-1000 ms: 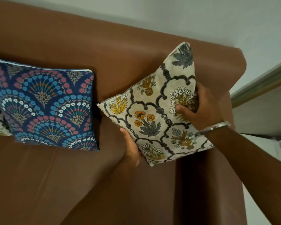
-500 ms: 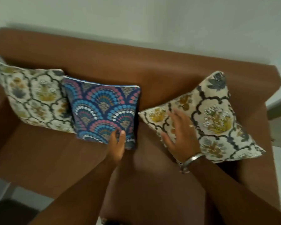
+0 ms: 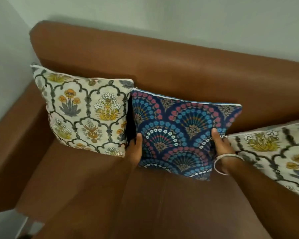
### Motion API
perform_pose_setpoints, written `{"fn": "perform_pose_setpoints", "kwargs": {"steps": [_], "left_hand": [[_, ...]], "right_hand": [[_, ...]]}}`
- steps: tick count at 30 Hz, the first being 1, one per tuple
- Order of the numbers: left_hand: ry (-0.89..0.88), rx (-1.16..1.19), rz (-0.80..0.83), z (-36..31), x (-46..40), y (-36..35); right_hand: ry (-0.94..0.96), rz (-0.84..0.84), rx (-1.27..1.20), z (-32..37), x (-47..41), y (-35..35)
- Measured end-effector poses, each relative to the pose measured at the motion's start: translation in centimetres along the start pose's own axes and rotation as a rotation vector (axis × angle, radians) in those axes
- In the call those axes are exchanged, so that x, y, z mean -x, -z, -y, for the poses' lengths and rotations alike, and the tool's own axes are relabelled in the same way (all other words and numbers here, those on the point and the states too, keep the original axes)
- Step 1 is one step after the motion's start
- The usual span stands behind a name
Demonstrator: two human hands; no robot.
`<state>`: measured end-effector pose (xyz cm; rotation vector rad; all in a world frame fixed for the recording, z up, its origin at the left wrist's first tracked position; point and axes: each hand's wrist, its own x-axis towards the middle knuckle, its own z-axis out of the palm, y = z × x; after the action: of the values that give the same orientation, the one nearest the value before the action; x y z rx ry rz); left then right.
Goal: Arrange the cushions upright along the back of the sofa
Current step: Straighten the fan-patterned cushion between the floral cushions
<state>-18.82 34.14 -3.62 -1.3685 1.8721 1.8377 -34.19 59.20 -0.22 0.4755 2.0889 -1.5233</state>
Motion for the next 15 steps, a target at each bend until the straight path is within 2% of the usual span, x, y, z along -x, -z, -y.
{"fn": "perform_pose_setpoints", "kwargs": {"steps": [3, 5, 8, 11, 15], "left_hand": [[0.024, 0.035, -0.016, 0.8, -1.1, -0.3], [0.036, 0.054, -0.035, 1.3, -1.1, -0.4], [0.052, 0.273, -0.027, 1.2, -0.1, -1.4], [0.119, 0.534, 0.092, 0.3, 2.3, -4.1], [0.298, 0.632, 0.209, 0.1, 3.3, -7.3]], "right_hand": [[-0.030, -0.082, 0.006, -0.1, 0.1, -1.3], [0.002, -0.045, -0.030, 0.4, 1.0, -1.4], [0.150, -0.033, 0.085, 2.1, 3.3, -0.9], [0.354, -0.113, 0.253, 6.1, 5.6, 0.1], [0.527, -0.049, 0.499, 10.2, 5.7, 0.5]]}}
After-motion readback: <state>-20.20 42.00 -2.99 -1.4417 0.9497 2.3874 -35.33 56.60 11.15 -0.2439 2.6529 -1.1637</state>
